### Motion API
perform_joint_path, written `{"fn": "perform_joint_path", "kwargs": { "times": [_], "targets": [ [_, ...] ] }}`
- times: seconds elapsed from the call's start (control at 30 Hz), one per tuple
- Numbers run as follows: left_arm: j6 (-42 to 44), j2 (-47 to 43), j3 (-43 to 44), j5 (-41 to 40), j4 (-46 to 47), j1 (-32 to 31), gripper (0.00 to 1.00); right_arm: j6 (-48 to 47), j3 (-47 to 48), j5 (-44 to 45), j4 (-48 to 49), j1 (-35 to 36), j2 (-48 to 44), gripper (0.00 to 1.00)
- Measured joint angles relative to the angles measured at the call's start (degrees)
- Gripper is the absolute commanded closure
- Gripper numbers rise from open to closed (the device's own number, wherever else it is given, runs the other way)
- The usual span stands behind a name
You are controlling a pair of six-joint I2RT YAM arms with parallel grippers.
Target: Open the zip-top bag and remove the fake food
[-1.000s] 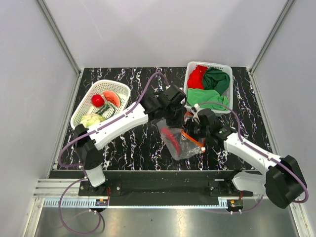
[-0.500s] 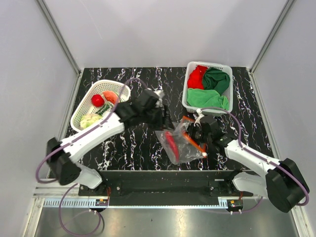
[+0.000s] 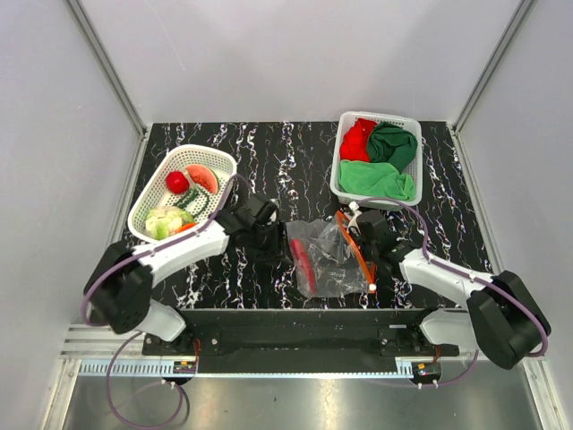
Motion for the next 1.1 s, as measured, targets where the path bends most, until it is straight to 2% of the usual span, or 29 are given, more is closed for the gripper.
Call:
{"fn": "perform_joint_path", "kwargs": {
  "times": [0.1,0.2,0.4,0.6,0.73,0.87,1.1],
  "targets": [
    [-0.9,5.8,-0.7,2.1,5.2,0.0,0.4,-0.2,0.0,-0.7,0.0,0.0,1.0,0.88],
    [-1.0,9.4,-0.6,3.1,8.8,0.0,0.44,-0.5,0.0,-1.4,0.2,0.0,1.4,0.87],
    [0.8,16.5,0.1,3.7,11.5,-0.1,0.45,-1.7,0.0,-2.5,0.7,0.0,3.8,0.85],
    [2.4,18.9,1.5,5.9,12.9,-0.1,0.46,-1.3,0.6,-3.5,2.7,0.0,7.4,0.83],
    [2.4,20.2,1.7,8.1,15.3,-0.2,0.48,-0.3,1.3,-4.1,4.4,0.0,9.3,0.77],
    [1.7,21.9,2.1,10.1,18.4,-1.0,0.53,0.9,1.5,-4.2,6.7,0.0,10.9,0.71],
    [1.3,23.1,1.8,11.1,20.3,-1.5,0.71,1.3,1.7,-3.9,7.9,0.0,15.1,0.69]
  ]
}}
